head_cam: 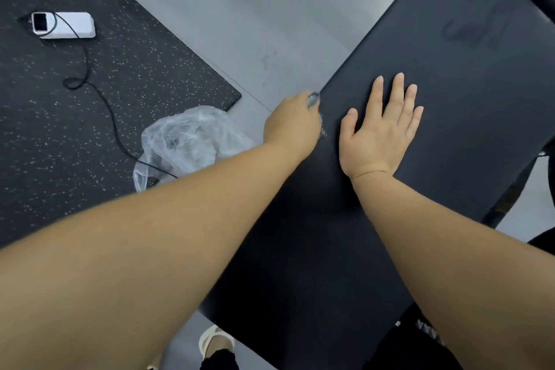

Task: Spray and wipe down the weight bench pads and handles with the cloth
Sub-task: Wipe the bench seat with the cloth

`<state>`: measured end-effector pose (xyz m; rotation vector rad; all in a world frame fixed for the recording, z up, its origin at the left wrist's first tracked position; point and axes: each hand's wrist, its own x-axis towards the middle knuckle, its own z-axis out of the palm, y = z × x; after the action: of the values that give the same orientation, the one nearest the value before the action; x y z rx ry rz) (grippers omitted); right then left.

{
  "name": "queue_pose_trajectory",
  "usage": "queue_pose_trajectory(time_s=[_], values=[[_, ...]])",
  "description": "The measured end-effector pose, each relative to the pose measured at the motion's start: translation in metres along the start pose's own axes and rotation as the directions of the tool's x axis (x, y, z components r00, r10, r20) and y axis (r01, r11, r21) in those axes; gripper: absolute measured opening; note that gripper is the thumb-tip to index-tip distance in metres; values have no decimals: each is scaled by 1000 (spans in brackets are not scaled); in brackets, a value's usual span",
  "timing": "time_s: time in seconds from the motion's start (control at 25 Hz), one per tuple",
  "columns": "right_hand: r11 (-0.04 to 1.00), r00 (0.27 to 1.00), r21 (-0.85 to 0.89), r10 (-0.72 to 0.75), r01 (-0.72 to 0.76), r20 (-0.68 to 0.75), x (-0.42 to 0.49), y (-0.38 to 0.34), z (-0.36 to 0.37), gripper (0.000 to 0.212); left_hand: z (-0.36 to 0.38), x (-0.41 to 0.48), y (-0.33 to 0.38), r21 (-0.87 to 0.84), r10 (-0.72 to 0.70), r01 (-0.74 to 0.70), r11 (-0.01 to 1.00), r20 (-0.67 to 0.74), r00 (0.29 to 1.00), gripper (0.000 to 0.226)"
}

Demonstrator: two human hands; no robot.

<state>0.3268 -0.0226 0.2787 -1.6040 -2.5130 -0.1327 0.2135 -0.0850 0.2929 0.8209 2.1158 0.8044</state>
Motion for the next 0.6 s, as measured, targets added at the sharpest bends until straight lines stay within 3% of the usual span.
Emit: queue_pose_trajectory(time_s=[0.08, 0.28, 0.36, 0.48, 0.6], values=[[1000, 1000, -3, 9, -9, 17, -1, -1, 0, 62, -5, -33, -29, -20, -13, 13, 1000, -16, 1000, 28], [998, 981, 55, -18, 7, 191, -1, -2, -21, 61, -30, -116, -122, 42, -244, 242, 969, 92, 965, 34], [995, 972, 98, -20, -3, 235, -33, -12, -32, 60, -35, -118, -125, -8, -339, 344, 939, 139, 930, 35], [978, 974, 206, -16, -32, 227, -128, -49, -36, 59, -27, -85, -81, -199, -212, 227, 953, 95, 973, 36], [970, 974, 218, 62, -110, 216, -193, -73, -18, 59, -18, -64, -57, -178, 52, -44, 983, 40, 998, 34]])
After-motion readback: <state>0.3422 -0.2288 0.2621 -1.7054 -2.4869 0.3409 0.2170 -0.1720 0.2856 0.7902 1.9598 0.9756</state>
